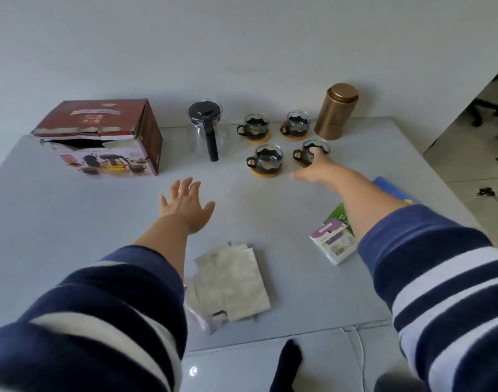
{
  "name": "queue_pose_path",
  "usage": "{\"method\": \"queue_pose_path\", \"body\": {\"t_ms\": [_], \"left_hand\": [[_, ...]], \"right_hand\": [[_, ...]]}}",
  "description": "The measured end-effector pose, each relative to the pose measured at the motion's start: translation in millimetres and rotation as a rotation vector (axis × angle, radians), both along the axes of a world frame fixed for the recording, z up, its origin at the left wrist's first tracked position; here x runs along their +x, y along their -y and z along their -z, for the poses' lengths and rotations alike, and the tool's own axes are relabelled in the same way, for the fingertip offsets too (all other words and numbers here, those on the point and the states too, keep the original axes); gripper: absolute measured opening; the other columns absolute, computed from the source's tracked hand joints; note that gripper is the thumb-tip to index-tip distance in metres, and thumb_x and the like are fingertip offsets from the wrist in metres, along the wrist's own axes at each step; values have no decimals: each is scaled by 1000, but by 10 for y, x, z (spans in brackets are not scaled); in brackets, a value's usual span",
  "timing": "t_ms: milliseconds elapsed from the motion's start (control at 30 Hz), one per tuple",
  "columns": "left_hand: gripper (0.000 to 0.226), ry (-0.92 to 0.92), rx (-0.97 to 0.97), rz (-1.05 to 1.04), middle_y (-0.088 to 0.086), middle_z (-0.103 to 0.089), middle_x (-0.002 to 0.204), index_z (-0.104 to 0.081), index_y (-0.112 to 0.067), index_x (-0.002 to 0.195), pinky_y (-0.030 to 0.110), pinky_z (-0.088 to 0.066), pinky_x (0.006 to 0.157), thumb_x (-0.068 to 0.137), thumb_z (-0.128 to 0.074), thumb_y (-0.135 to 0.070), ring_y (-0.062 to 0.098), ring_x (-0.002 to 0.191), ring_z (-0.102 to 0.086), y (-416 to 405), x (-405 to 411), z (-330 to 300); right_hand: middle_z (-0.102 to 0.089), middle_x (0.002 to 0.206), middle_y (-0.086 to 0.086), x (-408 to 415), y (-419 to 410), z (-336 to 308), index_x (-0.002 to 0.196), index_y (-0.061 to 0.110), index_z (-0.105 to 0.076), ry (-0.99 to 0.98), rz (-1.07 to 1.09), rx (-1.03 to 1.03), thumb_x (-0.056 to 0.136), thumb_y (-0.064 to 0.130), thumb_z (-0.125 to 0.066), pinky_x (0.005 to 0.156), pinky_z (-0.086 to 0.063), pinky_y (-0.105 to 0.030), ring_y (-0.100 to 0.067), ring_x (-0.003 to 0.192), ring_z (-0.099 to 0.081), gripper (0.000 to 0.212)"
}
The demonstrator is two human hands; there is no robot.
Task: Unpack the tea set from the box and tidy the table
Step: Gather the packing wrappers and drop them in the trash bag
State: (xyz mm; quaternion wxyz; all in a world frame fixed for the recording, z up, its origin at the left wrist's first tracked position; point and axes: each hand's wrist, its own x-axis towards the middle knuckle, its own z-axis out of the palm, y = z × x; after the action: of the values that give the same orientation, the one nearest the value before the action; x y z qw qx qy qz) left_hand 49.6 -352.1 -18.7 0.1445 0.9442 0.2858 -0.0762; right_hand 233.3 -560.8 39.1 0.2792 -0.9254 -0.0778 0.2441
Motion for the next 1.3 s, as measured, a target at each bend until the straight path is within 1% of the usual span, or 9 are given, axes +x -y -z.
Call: {"method": "queue_pose_path", "body": {"t_ms": [200,333,433,600,767,933,1067,1200,1300], "left_hand": [[83,-139,-67,-45,-4,-6,161,-14,-26,153,63,-19,113,87,-47,-64,27,148,-4,-321,-1075,72],[123,-301,-166,-129,-7,14,162,4,-35,153,72,-7,110,54,-41,-95,35,148,13,-384,-1585,201],[137,-389,-174,-153,-9,22,159,15,-37,150,73,-12,108,40,-36,-101,37,146,15,-320,-1809,352],[126,-299,8,-200,-1,-10,152,4,-32,152,43,-42,87,56,-55,-87,33,132,-24,-106,-1928,408],[96,-111,-203,-294,10,-36,136,-24,-22,145,39,-47,65,71,-75,-55,34,109,-57,-30,-1922,426],[61,16,-214,-228,13,-57,117,-40,-18,134,36,-42,66,85,-65,-45,34,100,-60,93,-1997,466],[40,87,-235,-257,14,-64,103,-49,-13,120,34,-41,62,90,-61,-36,29,80,-56,201,-2020,480],[34,156,-410,-352,14,-64,97,-51,-11,115,35,-49,60,90,-60,-32,29,72,-56,294,-1954,453],[32,239,-595,-376,7,-58,85,-49,-11,110,40,-58,65,90,-60,-33,25,66,-56,434,-1785,377]], "right_hand": [[-23,156,-11,-1274,-266,308,152,15,-17,-253,-171,-115,86,28,-69,110,-33,-42,-32,139,-32,85],[-22,152,-13,-1834,-426,591,150,24,-12,-213,-186,-277,77,38,-73,110,-34,-46,-35,139,-26,96],[-19,150,-12,-2153,-517,733,150,29,3,-106,-165,-362,74,40,-74,107,-32,-44,-34,139,-18,109],[-27,147,-7,-2465,-646,892,149,27,16,-96,67,-292,56,38,-89,103,-42,-42,-30,133,-36,141],[-54,128,-5,-2596,-697,820,137,15,-25,-154,85,-337,53,47,-88,91,-45,-37,-30,121,-51,110],[-51,129,-6,-2734,-732,799,133,16,-43,-71,0,-418,63,52,-80,89,-41,-32,-26,121,-48,87],[-61,122,-6,-2790,-727,833,124,11,-51,-93,91,-208,66,28,-85,76,-48,-30,-27,108,-63,70],[-61,113,-7,-2799,-581,778,123,8,-48,-229,135,-51,71,23,-83,64,-44,-28,-26,91,-59,65],[-64,110,-7,-2665,-221,710,116,4,-54,-276,287,113,64,22,-87,78,-52,-33,-27,93,-63,64]]}}
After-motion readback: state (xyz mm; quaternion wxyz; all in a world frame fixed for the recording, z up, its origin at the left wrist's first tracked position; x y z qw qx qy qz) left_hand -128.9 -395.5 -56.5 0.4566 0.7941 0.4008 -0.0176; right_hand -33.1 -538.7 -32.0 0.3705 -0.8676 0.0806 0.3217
